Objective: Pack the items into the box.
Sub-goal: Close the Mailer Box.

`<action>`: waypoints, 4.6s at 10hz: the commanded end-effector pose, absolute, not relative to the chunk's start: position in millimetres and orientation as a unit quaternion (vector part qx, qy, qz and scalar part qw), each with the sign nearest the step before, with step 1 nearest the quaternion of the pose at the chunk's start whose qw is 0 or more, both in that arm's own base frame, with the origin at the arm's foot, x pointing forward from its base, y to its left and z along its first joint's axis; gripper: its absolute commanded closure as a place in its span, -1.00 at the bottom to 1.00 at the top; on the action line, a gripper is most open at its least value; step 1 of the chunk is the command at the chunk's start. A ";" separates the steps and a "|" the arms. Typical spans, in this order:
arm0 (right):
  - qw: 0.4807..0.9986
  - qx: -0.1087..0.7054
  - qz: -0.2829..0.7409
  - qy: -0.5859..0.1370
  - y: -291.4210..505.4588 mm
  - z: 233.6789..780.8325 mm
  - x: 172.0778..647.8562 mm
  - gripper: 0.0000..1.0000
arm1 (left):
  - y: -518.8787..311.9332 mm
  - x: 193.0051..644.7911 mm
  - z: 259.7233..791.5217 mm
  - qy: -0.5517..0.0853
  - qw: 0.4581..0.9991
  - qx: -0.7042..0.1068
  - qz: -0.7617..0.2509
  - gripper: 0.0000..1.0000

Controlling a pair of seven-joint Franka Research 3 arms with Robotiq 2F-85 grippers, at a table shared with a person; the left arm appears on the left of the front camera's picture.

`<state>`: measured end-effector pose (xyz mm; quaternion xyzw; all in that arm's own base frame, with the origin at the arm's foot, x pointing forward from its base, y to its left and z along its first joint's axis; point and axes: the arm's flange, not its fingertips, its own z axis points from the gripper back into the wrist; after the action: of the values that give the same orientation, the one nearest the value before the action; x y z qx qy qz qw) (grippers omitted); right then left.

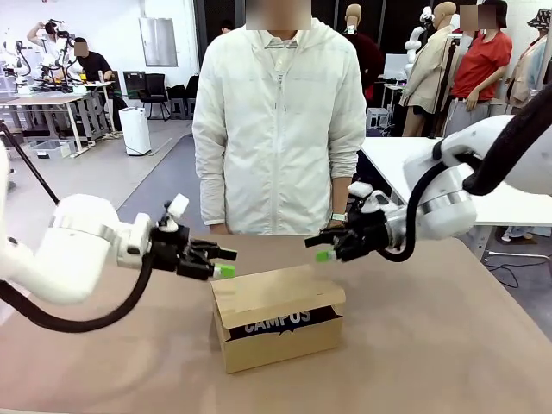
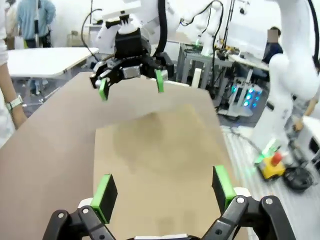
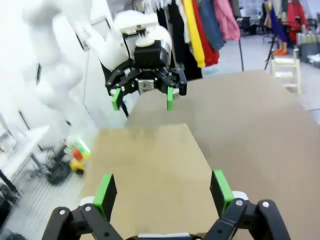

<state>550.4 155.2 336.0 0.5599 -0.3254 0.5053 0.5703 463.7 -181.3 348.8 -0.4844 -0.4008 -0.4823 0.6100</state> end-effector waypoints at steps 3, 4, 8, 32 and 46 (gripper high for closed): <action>0.682 0.655 0.290 -0.148 77.7 414.4 517.6 -1.00 | -112.6 476.7 410.1 -0.242 0.673 -0.628 -0.307 -1.00; 0.683 0.677 0.250 -0.112 47.2 422.8 499.3 -1.00 | -91.3 474.6 415.7 -0.195 0.662 -0.679 -0.251 -1.00; 0.721 0.683 0.085 -0.085 -62.5 400.8 424.5 -1.00 | -16.1 441.0 426.0 -0.102 0.715 -0.684 -0.100 -1.00; 0.711 0.691 0.095 -0.092 -79.9 389.9 422.2 -1.00 | -1.7 448.4 415.9 -0.114 0.708 -0.690 -0.096 -1.00; 0.711 0.691 0.095 -0.092 -79.9 389.9 422.2 -1.00 | -1.7 448.4 415.9 -0.114 0.708 -0.690 -0.096 -1.00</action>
<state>421.7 -82.2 384.4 0.6895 -0.0897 0.0901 0.7130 447.2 -1.6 414.1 -0.6833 -0.1052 -0.0916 0.7167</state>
